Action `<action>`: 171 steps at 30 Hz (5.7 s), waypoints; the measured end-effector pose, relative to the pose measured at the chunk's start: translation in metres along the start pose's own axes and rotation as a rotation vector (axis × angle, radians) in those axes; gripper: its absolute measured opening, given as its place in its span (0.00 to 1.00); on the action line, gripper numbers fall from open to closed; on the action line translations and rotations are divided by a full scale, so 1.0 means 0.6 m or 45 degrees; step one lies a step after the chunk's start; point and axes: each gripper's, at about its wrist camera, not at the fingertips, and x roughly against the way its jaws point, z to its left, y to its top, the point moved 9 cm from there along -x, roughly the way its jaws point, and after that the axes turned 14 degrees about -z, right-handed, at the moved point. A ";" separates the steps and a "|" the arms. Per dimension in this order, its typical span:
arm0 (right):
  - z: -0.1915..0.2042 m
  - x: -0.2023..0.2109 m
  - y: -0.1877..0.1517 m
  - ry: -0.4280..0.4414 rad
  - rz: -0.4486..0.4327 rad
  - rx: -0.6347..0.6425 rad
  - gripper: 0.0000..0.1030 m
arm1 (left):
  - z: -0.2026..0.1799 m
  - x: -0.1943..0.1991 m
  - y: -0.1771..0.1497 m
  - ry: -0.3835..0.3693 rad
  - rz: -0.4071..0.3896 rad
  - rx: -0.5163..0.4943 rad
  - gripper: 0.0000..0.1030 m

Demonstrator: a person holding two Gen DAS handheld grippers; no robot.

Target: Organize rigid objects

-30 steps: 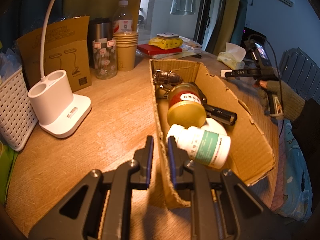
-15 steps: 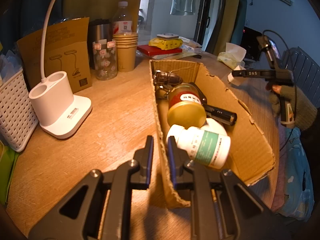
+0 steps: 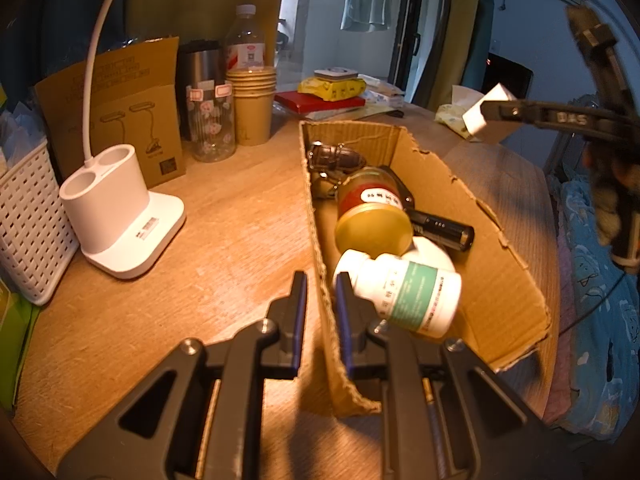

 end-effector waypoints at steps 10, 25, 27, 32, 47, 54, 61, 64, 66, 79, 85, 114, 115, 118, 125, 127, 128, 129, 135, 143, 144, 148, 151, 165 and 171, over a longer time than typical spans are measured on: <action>0.121 0.032 0.022 0.131 -0.044 0.112 0.50 | 0.001 0.001 0.001 0.001 0.001 0.001 0.15; 0.144 -0.094 0.004 0.087 -0.004 0.157 0.48 | 0.001 0.000 0.000 0.001 0.001 0.000 0.15; 0.140 -0.110 0.004 0.058 -0.007 0.183 0.49 | 0.002 0.001 0.001 0.001 0.000 -0.001 0.15; 0.134 -0.139 -0.002 0.028 0.005 0.205 0.49 | 0.001 0.000 0.001 0.002 0.000 -0.001 0.15; 0.129 -0.108 -0.053 0.070 0.050 0.079 0.49 | 0.000 0.000 0.000 0.002 0.000 -0.002 0.15; 0.147 -0.078 -0.075 0.116 0.057 -0.008 0.49 | -0.002 -0.001 0.000 0.003 -0.001 -0.004 0.15; 0.157 -0.064 -0.081 0.117 0.040 -0.039 0.49 | -0.002 -0.001 0.000 0.003 -0.003 -0.007 0.15; 0.162 -0.055 -0.085 0.107 0.037 -0.049 0.49 | -0.003 0.000 -0.001 0.004 -0.003 -0.007 0.15; 0.167 -0.039 -0.083 0.092 0.011 -0.043 0.49 | -0.003 0.000 -0.001 0.004 -0.004 -0.008 0.15; 0.175 0.070 -0.071 0.005 -0.119 -0.137 0.60 | -0.002 0.001 0.000 0.004 -0.006 -0.011 0.15; 0.148 0.119 -0.090 -0.060 -0.147 -0.269 0.60 | -0.011 0.001 0.000 -0.021 0.000 -0.027 0.13; -0.026 0.036 -0.159 -0.168 -0.070 -0.450 0.60 | -0.138 -0.150 0.049 -0.116 0.111 -0.144 0.13; -0.034 0.033 -0.159 -0.173 -0.069 -0.455 0.60 | -0.145 -0.159 0.052 -0.123 0.110 -0.146 0.13; -0.056 0.025 -0.160 -0.197 -0.067 -0.463 0.60 | -0.163 -0.181 0.058 -0.139 0.113 -0.143 0.13; -0.075 0.018 -0.165 -0.229 -0.062 -0.479 0.60 | -0.170 -0.205 0.059 -0.174 0.154 -0.102 0.16; -0.073 0.017 -0.167 -0.238 -0.056 -0.474 0.60 | -0.169 -0.203 0.059 -0.177 0.158 -0.094 0.17; -0.072 0.017 -0.168 -0.241 -0.052 -0.473 0.60 | -0.168 -0.201 0.059 -0.169 0.154 -0.098 0.22; -0.070 0.017 -0.169 -0.246 -0.049 -0.470 0.60 | -0.165 -0.199 0.061 -0.151 0.145 -0.107 0.28; -0.060 0.034 -0.172 -0.280 -0.048 -0.467 0.60 | -0.133 -0.153 0.070 -0.115 0.071 -0.076 0.62; -0.034 0.080 -0.172 -0.329 -0.071 -0.466 0.60 | -0.118 -0.064 0.078 -0.115 -0.033 -0.117 0.67; -0.031 0.086 -0.172 -0.336 -0.074 -0.467 0.60 | -0.114 -0.055 0.078 -0.112 -0.039 -0.115 0.67; -0.012 0.113 -0.169 -0.364 -0.090 -0.462 0.60 | -0.093 -0.014 0.085 -0.080 -0.106 -0.101 0.68; 0.008 0.134 -0.167 -0.373 -0.099 -0.455 0.60 | -0.080 0.013 0.093 -0.075 -0.139 -0.067 0.74; 0.079 0.273 -0.129 -0.499 -0.215 -0.351 0.60 | -0.080 0.136 0.108 -0.138 -0.279 -0.030 0.88; 0.096 0.332 -0.107 -0.566 -0.300 -0.345 0.60 | -0.081 0.189 0.129 -0.150 -0.395 -0.027 0.92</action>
